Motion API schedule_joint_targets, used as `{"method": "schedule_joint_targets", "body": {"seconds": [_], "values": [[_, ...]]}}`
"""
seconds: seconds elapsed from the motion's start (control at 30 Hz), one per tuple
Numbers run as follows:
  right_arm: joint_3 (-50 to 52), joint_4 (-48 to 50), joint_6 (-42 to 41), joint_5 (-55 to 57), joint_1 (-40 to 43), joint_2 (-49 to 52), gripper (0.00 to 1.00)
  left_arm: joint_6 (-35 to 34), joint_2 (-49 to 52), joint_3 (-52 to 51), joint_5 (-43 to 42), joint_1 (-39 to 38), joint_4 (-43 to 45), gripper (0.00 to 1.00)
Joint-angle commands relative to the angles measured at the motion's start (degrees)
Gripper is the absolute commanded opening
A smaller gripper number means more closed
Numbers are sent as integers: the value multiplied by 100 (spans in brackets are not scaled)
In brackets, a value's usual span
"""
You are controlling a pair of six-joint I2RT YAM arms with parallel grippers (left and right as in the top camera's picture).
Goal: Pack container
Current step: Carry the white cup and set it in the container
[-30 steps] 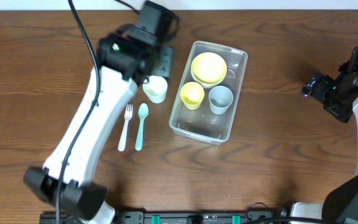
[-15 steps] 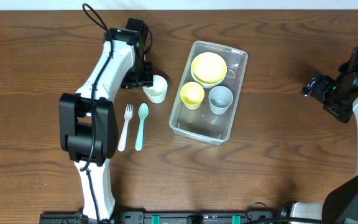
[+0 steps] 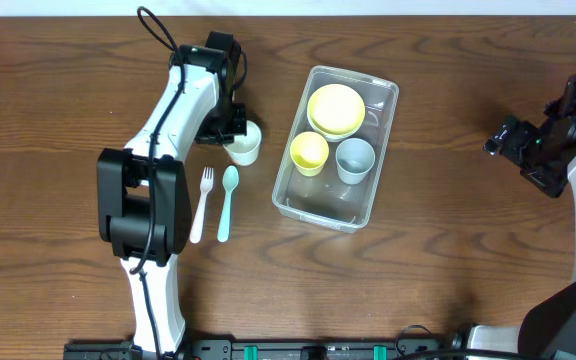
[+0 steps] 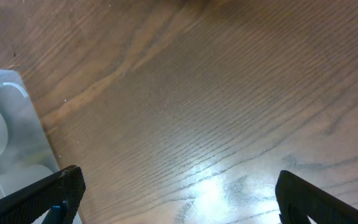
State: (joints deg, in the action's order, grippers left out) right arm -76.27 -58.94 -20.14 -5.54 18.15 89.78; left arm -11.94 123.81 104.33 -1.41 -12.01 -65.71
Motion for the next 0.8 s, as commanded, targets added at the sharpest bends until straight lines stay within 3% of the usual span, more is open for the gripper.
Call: {"method": "schedule_joint_targets", "body": {"seconds": [0.0, 0.3, 0.77], "values": [[9, -2, 48, 17, 31, -9, 99, 186, -671, 446, 365, -48, -162, 6], [9, -2, 48, 17, 33, -9, 99, 177, -2103, 584, 356, -1189, -656, 6], [9, -2, 48, 17, 31, -9, 99, -599, -2092, -334, 358, -2494, -358, 6]]}}
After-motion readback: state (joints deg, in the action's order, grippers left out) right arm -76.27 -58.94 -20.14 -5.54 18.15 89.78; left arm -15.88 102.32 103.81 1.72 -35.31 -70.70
